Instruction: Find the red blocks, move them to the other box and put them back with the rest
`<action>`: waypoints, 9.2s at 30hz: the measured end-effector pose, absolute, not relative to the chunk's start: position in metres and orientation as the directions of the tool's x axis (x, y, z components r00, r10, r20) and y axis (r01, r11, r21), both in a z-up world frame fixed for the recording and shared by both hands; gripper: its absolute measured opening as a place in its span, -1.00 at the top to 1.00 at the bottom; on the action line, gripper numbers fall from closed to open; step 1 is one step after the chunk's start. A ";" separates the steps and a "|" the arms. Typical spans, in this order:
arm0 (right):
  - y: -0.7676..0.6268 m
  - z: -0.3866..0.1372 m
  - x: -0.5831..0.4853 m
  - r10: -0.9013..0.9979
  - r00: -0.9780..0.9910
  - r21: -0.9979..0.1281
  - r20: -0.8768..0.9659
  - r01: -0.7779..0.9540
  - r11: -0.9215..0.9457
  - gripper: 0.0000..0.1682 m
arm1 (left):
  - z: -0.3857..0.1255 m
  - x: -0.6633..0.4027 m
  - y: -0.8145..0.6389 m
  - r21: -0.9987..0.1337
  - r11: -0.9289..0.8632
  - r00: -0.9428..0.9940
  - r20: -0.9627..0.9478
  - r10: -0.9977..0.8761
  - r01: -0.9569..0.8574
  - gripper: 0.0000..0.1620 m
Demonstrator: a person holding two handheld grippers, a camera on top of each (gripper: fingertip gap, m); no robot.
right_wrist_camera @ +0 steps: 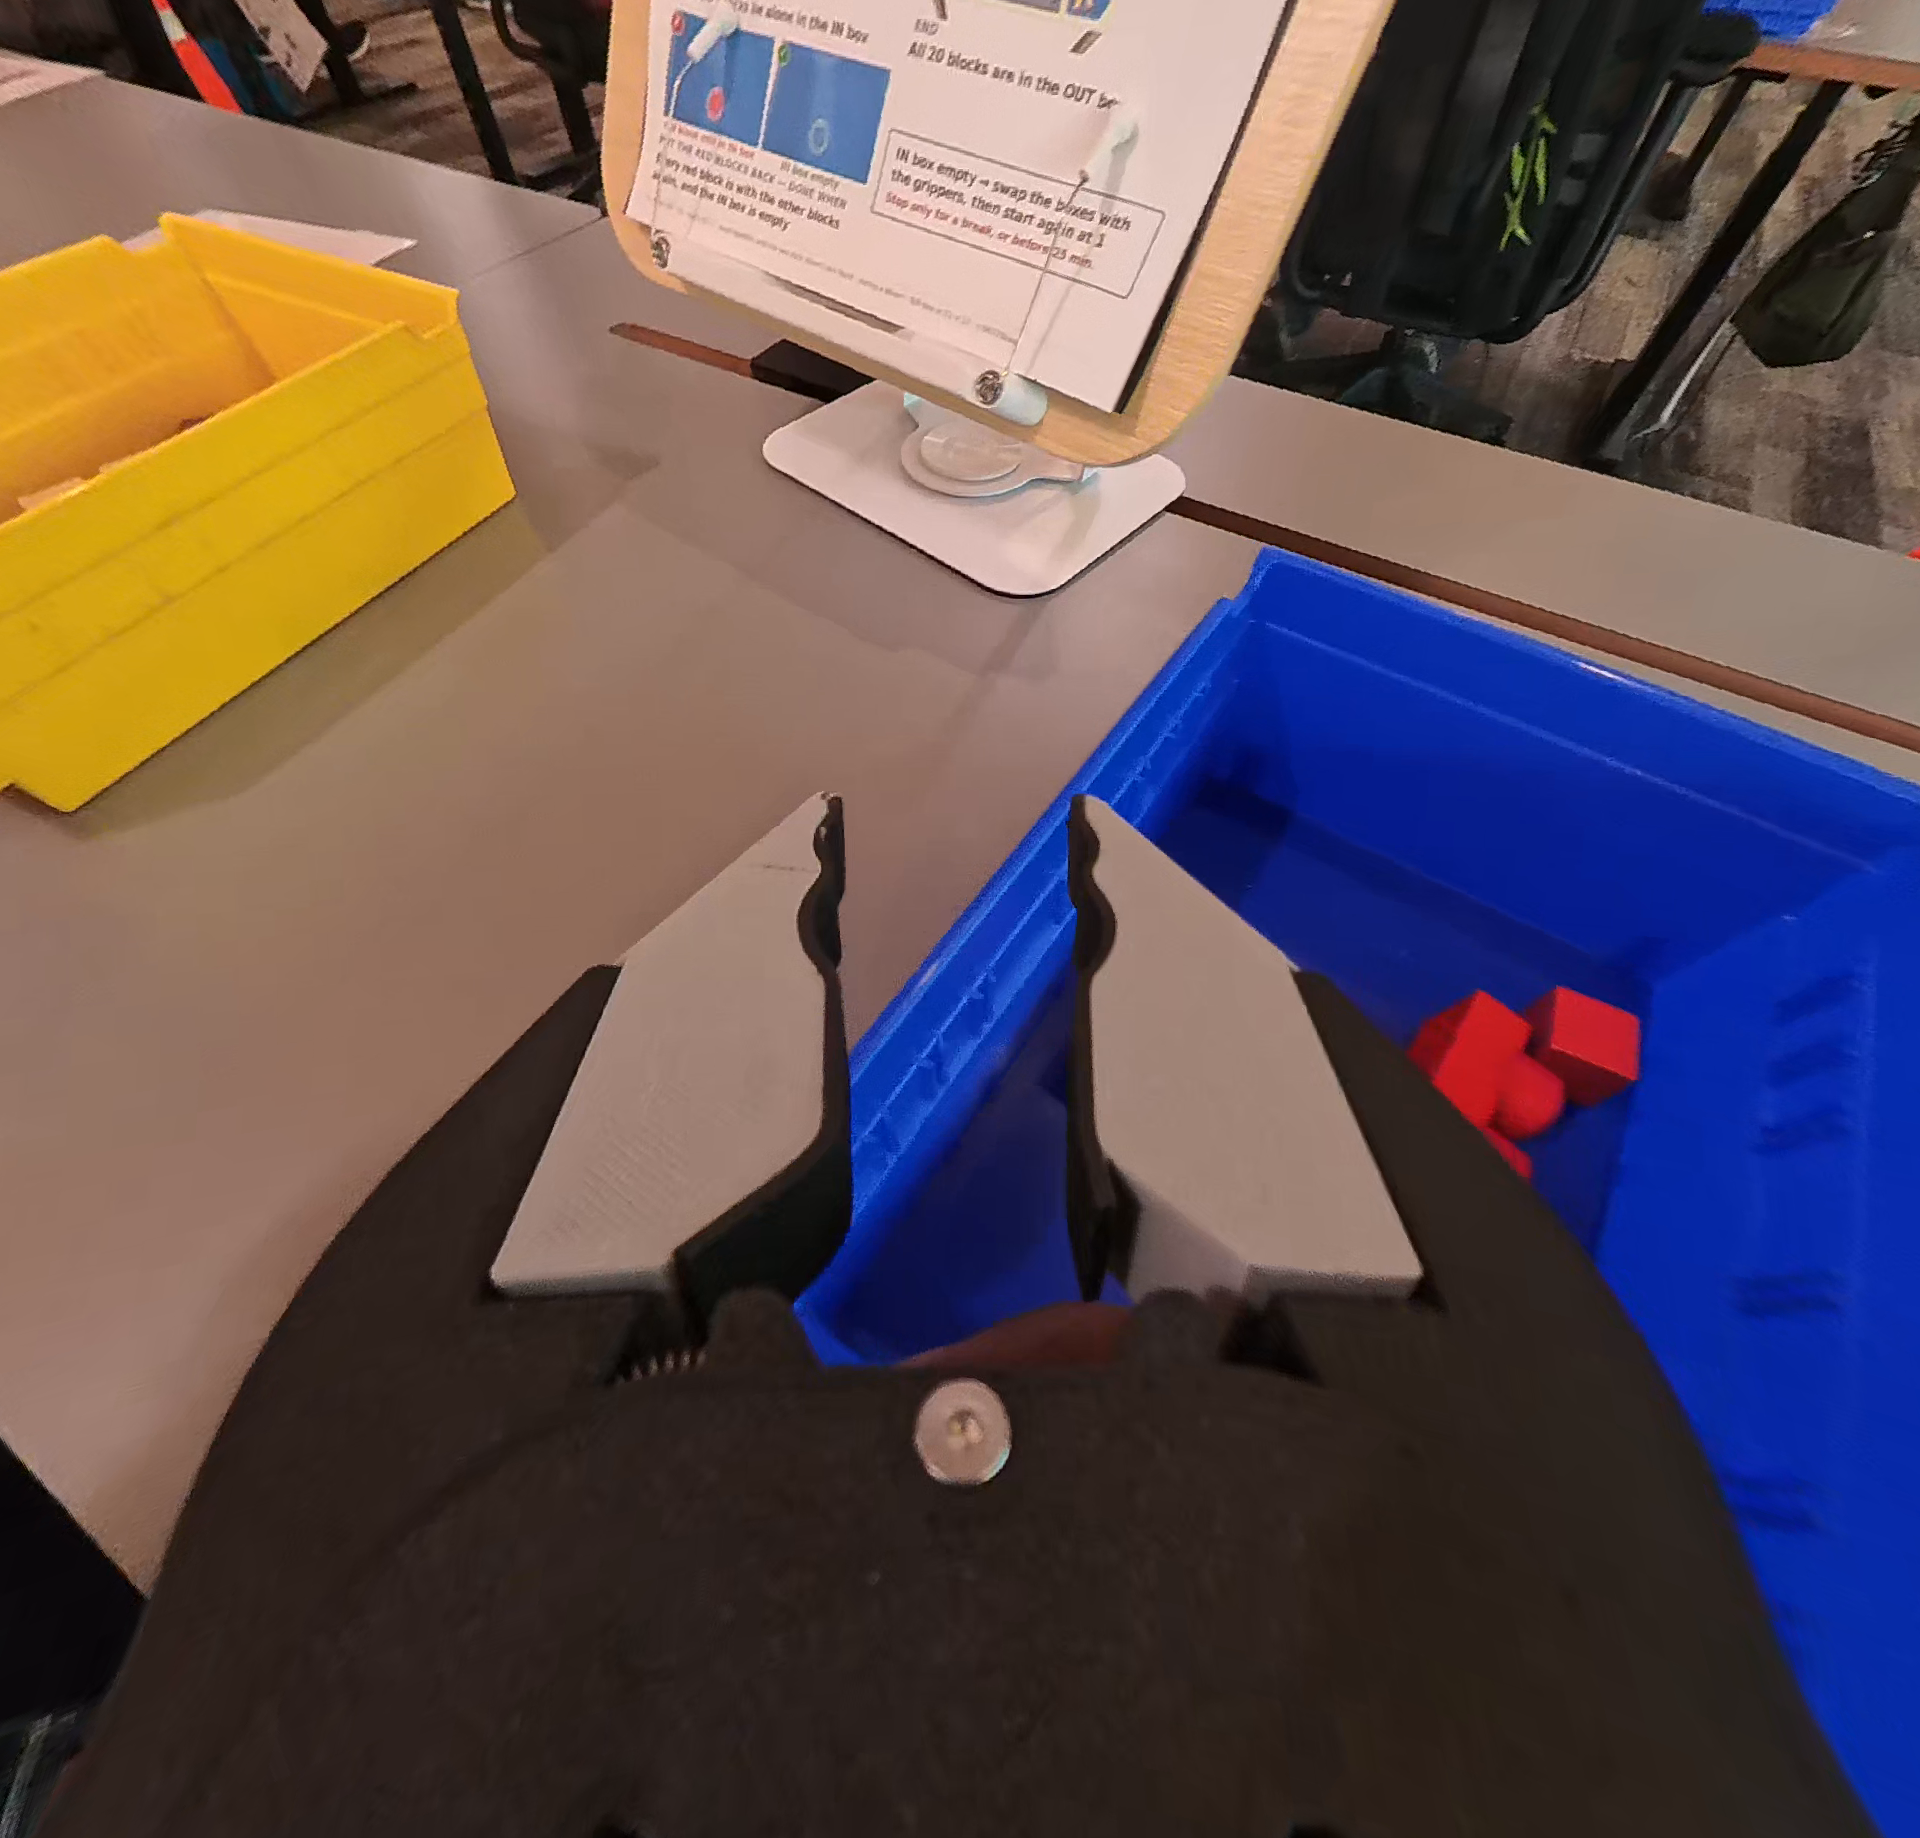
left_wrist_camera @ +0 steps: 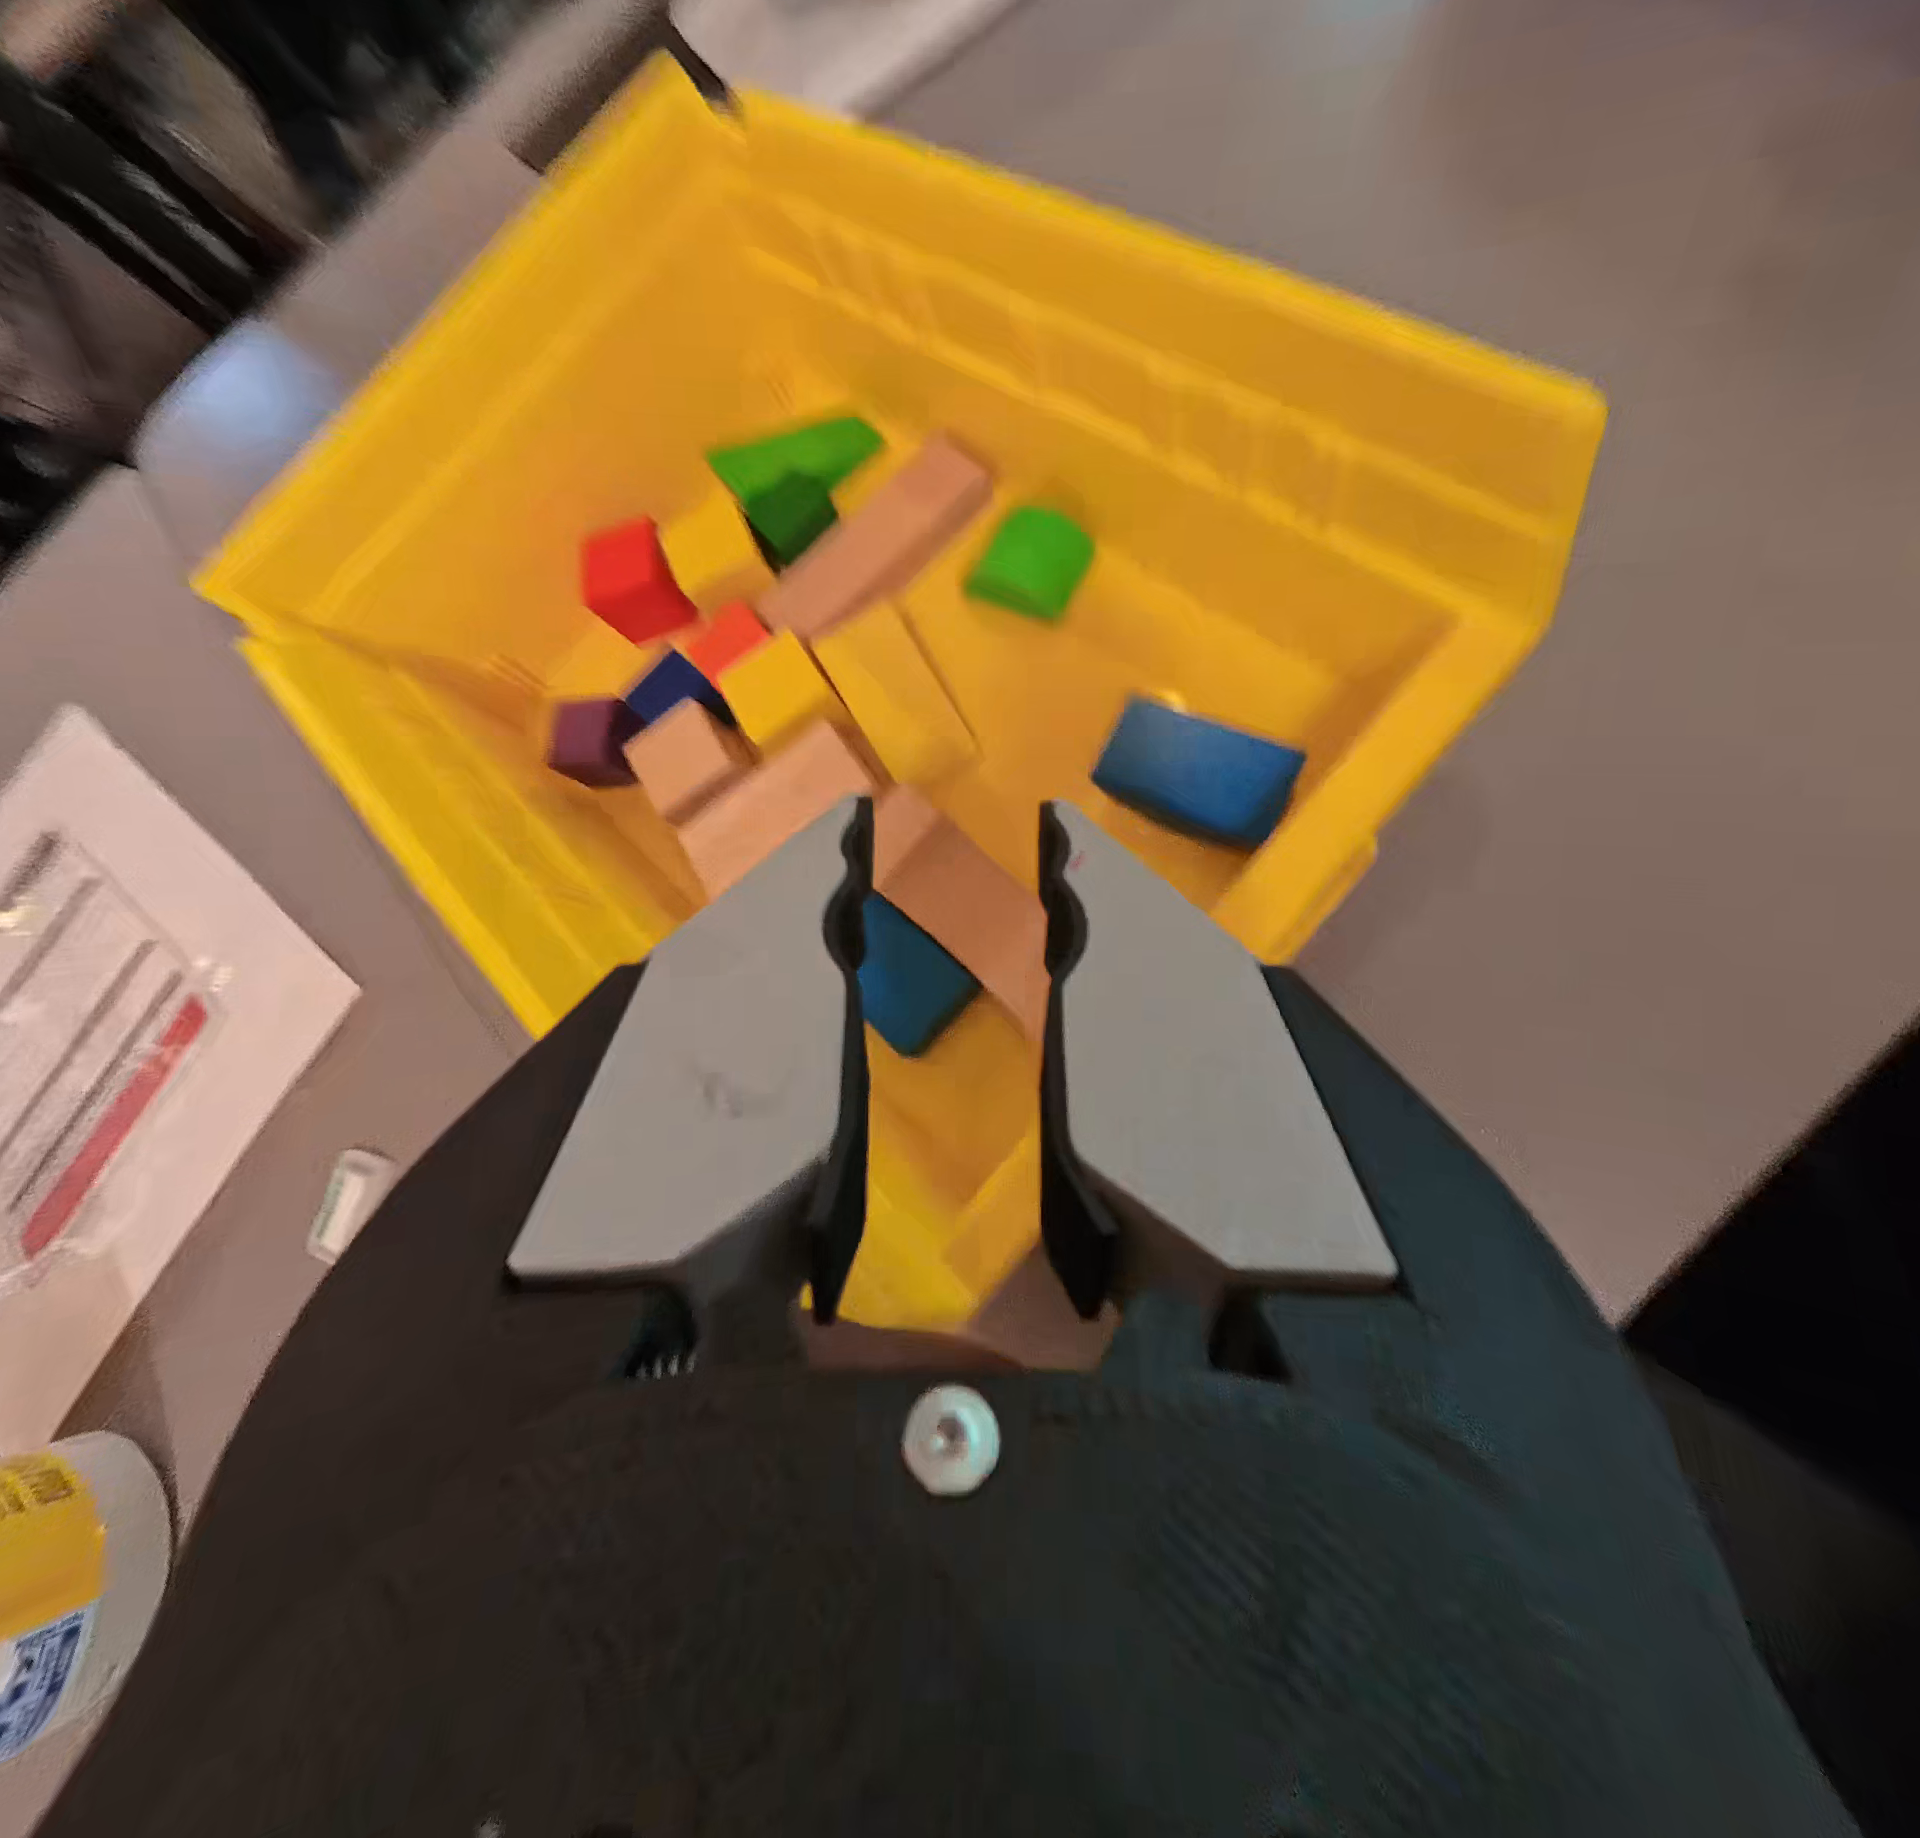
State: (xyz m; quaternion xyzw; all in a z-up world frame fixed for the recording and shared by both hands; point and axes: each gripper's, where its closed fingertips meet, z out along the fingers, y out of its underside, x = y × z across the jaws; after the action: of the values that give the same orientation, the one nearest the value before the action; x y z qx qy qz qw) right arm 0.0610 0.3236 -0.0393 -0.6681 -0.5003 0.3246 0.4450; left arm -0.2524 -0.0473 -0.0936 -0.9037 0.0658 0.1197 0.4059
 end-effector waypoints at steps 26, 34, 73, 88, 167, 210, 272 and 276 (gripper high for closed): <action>0.332 -0.053 0.052 0.959 0.280 -0.896 0.034 0.434 -0.095 0.51 | -0.162 -0.260 -0.112 -0.007 -0.605 0.547 -0.435 -0.715 -0.796 0.73; 0.320 -0.052 0.048 0.965 0.250 -0.887 0.086 0.459 -0.040 0.51 | -0.162 -0.271 -0.117 -0.064 -0.652 0.616 -0.407 -0.675 -0.756 0.74; 0.304 -0.026 0.072 0.965 0.237 -0.918 0.110 0.398 0.007 0.51 | -0.190 -0.404 0.085 -0.202 -0.978 0.995 -0.070 0.064 0.049 0.50; 0.291 -0.022 0.069 0.971 0.196 -0.915 0.140 0.400 0.052 0.51 | -0.167 -0.411 0.066 -0.216 -0.976 0.995 -0.094 0.034 0.013 0.58; 0.346 -0.072 0.106 0.921 0.377 -0.862 -0.095 0.432 -0.266 0.58 | -0.043 -0.065 0.087 -0.917 -0.163 0.930 -0.350 -0.107 -0.364 0.69; 0.306 -0.035 0.056 0.952 0.306 -0.950 0.030 0.306 -0.069 0.22 | -0.077 -0.104 0.080 -0.925 -0.312 0.976 -0.217 -0.032 -0.216 0.57; -0.052 -0.103 -0.184 0.990 -0.112 -0.864 0.085 0.486 0.129 0.48 | -0.021 -0.250 -0.146 -0.827 -0.492 0.695 -0.522 0.495 -0.272 0.95; -0.048 -0.068 -0.152 0.981 -0.145 -0.908 0.126 0.381 0.173 0.44 | -0.009 -0.242 -0.153 -0.824 -0.482 0.689 -0.535 0.489 -0.298 0.96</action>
State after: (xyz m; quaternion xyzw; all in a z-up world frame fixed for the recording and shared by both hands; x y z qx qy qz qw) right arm -0.1518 -0.0481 -0.0680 -0.5196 -0.6552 0.3786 0.3966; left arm -0.2423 -0.1528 -0.0091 -0.7676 -0.0620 0.3893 0.5053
